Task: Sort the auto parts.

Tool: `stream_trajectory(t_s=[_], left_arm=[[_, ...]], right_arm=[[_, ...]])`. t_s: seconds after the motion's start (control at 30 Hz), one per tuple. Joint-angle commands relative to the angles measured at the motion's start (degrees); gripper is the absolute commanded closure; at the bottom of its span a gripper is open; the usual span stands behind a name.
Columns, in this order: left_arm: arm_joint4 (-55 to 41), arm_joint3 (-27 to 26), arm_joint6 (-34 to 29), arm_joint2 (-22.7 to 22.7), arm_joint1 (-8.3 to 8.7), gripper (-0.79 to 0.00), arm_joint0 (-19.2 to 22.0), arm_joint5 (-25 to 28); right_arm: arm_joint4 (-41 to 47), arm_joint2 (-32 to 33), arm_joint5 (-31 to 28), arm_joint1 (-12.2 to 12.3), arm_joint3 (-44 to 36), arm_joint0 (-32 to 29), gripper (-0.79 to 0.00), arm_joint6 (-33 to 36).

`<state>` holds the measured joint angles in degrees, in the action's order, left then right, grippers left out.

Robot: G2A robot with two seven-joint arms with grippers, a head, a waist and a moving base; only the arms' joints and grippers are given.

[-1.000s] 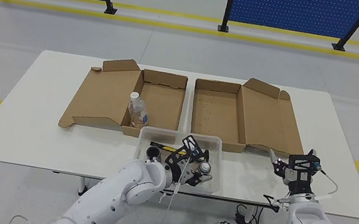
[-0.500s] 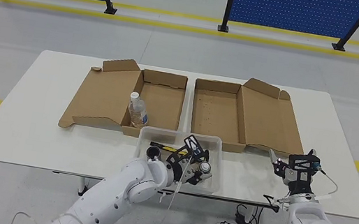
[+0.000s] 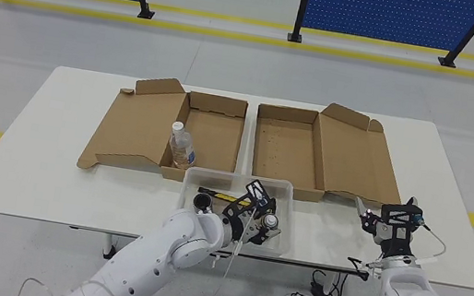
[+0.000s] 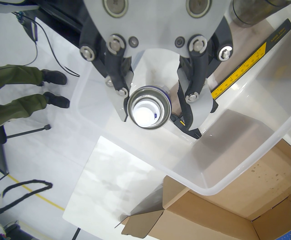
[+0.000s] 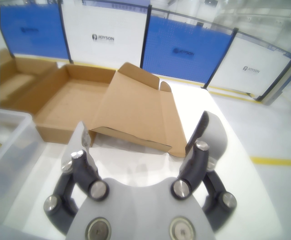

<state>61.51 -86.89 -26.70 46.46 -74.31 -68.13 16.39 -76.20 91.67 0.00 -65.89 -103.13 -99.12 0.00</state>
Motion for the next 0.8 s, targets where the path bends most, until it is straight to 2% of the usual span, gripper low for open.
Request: stream_trajectory(t_s=[0.0,0.03,0.07,0.2,0.4,0.53,0.57,0.77], left_arm=[[0.0,0.0,-0.1,0.0,-0.03,-0.486,0.0,0.1],[0.0,0.1,-0.1,0.0,-0.05,-0.471,0.0,0.2],[-0.1,0.1,-0.1,0.0,-0.06,-0.397,0.1,0.2],[0.1,0.0,0.0,0.1,-0.09,-0.354,0.0,0.5],[1.4,-0.8,0.6,0.3,0.01,-0.206,-0.2,1.1],[1.6,-2.1,0.7,0.8,0.18,-0.025,-0.7,1.6],[1.7,-2.5,0.8,1.0,0.24,0.000,-0.8,1.6],[2.1,-5.6,1.1,3.1,0.85,0.000,-2.1,2.6]], right_arm=[[0.0,0.0,0.0,0.0,0.0,0.0,-0.785,0.0],[0.0,0.0,0.0,0.0,0.0,0.0,-0.785,0.0],[0.0,0.0,0.0,0.0,0.0,0.0,-0.785,0.0],[0.0,0.0,0.0,0.0,0.0,0.0,-0.785,0.0],[0.0,0.0,0.0,0.0,0.0,0.0,-0.785,0.0],[0.0,0.0,0.0,0.0,0.0,0.0,-0.785,0.0],[0.0,0.0,0.0,0.0,0.0,0.0,-0.785,0.0],[0.0,0.0,0.0,0.0,0.0,0.0,-0.785,0.0]])
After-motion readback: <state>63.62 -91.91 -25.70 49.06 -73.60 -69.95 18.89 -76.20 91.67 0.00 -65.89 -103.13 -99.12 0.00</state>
